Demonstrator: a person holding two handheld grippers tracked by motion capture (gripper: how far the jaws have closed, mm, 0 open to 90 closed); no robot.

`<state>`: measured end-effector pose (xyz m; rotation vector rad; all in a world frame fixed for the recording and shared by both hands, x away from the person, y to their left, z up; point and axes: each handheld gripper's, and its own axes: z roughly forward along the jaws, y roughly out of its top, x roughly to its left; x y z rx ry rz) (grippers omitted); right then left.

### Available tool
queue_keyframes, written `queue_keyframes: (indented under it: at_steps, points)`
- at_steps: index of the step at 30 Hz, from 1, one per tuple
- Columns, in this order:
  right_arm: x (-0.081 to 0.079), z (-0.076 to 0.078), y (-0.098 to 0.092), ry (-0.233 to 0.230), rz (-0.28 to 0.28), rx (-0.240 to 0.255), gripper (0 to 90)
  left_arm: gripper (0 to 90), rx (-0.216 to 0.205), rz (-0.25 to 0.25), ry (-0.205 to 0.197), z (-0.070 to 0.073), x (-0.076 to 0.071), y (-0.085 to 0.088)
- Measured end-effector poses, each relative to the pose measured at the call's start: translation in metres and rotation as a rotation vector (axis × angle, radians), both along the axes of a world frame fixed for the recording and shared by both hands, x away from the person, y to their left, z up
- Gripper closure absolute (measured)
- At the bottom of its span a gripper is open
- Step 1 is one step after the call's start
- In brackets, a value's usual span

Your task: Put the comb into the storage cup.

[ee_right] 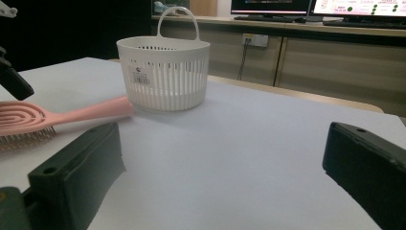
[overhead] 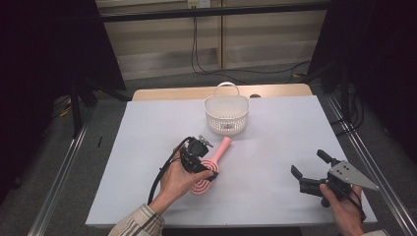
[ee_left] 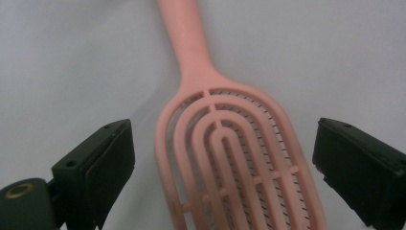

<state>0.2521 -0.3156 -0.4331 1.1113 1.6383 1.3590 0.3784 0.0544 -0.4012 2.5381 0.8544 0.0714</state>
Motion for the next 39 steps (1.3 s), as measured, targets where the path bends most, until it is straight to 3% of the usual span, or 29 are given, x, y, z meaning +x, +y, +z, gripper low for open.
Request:
queue_keyframes:
  at_steps: [8,18,23,30,39]
  points:
    - [0.001,-0.001,0.0,-0.003,-0.001,-0.011,0.0,6.1,0.016,0.01,0.014,-0.005,0.003,-0.006]
    - [0.001,-0.001,-0.001,0.001,-0.004,-0.01,0.0,6.4,0.082,0.006,0.029,-0.017,0.004,-0.013]
    - [0.001,-0.001,-0.001,-0.001,-0.002,-0.015,0.0,5.9,0.08,0.019,0.034,-0.019,0.006,-0.014]
    - [0.001,-0.001,-0.001,-0.004,-0.001,-0.015,0.0,6.8,0.116,0.0,0.069,-0.026,0.007,-0.018]
    - [0.001,-0.001,-0.001,-0.001,-0.002,-0.016,0.0,5.9,0.118,-0.005,0.06,-0.028,0.006,-0.021]
